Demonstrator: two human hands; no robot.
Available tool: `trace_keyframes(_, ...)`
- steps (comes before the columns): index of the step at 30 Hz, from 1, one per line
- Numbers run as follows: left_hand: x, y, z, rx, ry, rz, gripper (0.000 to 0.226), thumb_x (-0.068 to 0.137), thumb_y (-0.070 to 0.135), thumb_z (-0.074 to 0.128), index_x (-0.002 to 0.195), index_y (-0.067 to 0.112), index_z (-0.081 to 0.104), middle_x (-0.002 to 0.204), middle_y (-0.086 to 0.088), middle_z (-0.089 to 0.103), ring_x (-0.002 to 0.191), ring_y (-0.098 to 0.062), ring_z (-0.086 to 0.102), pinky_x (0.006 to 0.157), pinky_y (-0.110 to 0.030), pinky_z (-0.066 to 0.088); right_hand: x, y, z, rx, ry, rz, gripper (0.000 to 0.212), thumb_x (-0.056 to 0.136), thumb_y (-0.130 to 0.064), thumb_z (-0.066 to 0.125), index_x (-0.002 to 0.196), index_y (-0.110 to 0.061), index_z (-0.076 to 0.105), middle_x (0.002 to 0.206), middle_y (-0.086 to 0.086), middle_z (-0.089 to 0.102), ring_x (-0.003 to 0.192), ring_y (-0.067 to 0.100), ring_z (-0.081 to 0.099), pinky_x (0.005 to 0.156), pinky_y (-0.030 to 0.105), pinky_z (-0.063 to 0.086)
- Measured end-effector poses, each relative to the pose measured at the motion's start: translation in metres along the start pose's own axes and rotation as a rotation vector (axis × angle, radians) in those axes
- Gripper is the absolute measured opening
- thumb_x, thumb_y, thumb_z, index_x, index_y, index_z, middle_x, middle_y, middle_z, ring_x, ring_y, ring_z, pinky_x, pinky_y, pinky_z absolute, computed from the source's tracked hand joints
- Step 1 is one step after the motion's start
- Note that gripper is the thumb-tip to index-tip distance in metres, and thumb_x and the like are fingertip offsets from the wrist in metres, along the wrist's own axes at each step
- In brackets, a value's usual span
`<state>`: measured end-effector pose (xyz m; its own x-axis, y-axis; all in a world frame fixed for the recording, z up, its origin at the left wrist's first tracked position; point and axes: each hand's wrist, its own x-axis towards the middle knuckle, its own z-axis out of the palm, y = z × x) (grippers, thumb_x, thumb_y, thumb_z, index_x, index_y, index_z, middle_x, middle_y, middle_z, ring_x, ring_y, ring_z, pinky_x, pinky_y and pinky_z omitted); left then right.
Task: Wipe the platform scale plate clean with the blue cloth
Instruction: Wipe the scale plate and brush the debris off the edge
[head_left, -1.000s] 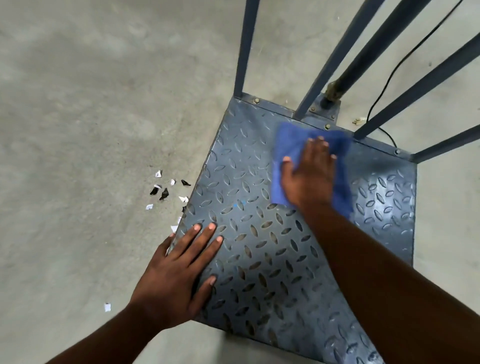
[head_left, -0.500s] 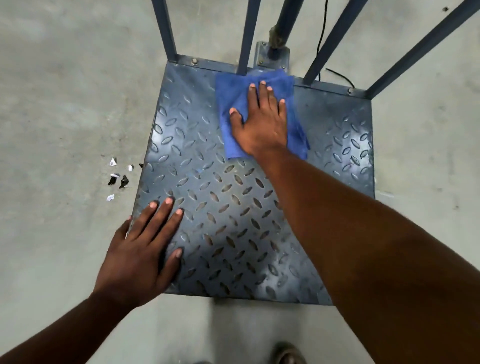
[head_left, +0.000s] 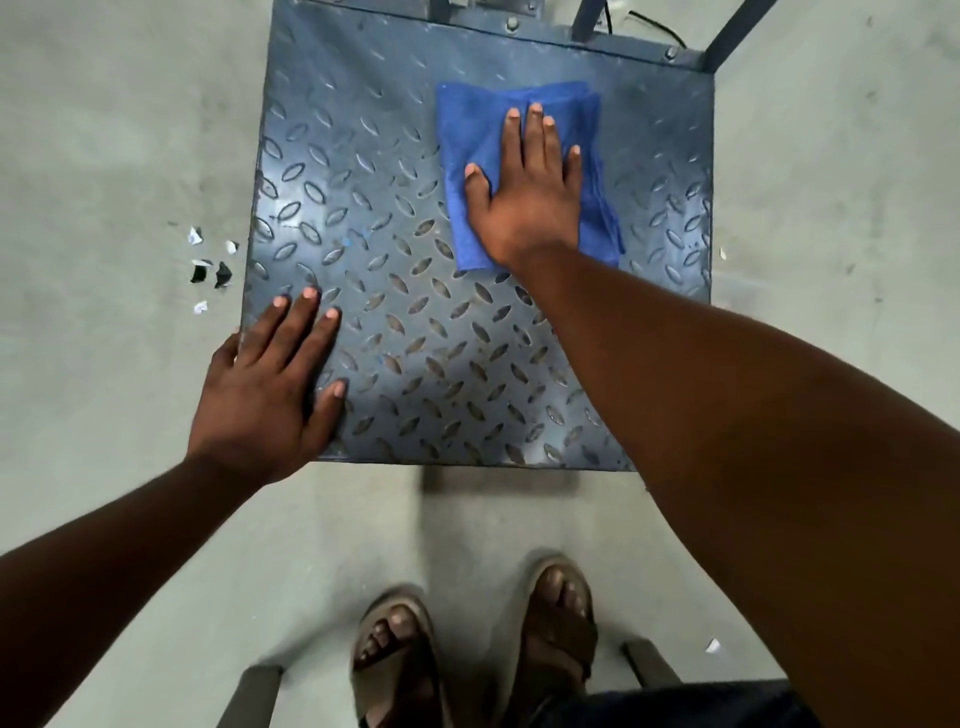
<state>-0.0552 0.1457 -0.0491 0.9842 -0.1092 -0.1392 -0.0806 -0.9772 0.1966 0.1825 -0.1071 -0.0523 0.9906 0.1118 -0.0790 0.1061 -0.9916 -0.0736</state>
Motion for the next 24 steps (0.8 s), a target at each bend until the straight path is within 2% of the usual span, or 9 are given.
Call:
trace_keyframes(6,0.000,-0.002,0.003,0.003,0.000,0.009,0.076,0.102,0.054,0.035,0.171,0.022,0.023,0.180,-0.003,0.014,0.165,-0.029,0.017,0.118,-0.055,0.034,-0.005,-0.004,-0.002,-0.024,0.017,-0.007,0.077,0.101,-0.055,0.017,0.165,-0.013,0.013,0.173,0.011,0.010,0.160,0.027,0.008,0.128,0.053,0.005)
trace_keyframes(11,0.000,-0.001,0.002,0.020,0.008,0.007,0.076,0.102,0.053,0.039,0.170,0.022,0.026,0.179,-0.004,0.017,0.163,-0.031,0.023,0.117,-0.056,0.036,-0.024,-0.045,0.005,-0.015,0.018,-0.317,0.072,0.100,-0.054,0.026,0.164,-0.021,0.022,0.172,0.011,0.016,0.159,0.028,0.015,0.127,0.054,0.011)
trace_keyframes(13,0.001,-0.001,0.002,0.022,0.010,0.008,0.076,0.102,0.053,0.039,0.170,0.022,0.026,0.179,-0.004,0.018,0.164,-0.031,0.023,0.117,-0.055,0.036,-0.024,-0.055,0.008,0.015,0.039,-0.348,0.071,0.098,-0.054,0.031,0.163,-0.024,0.028,0.170,0.010,0.022,0.157,0.028,0.021,0.126,0.054,0.014)
trace_keyframes(17,0.000,-0.004,0.002,0.009,-0.004,-0.002,0.076,0.102,0.055,0.039,0.171,0.024,0.023,0.179,-0.001,0.016,0.165,-0.028,0.021,0.119,-0.056,0.036,-0.015,-0.044,0.010,0.032,0.047,-0.288,0.072,0.099,-0.058,0.031,0.163,-0.025,0.026,0.171,0.008,0.021,0.158,0.025,0.018,0.127,0.053,0.013)
trace_keyframes(24,-0.001,-0.004,0.003,0.016,-0.025,-0.019,0.076,0.103,0.058,0.037,0.171,0.028,0.022,0.180,0.002,0.014,0.165,-0.025,0.018,0.125,-0.054,0.031,0.017,-0.037,0.002,0.016,0.004,0.016,0.075,0.100,-0.057,0.020,0.165,-0.020,0.015,0.172,0.012,0.010,0.159,0.029,0.009,0.128,0.056,0.005)
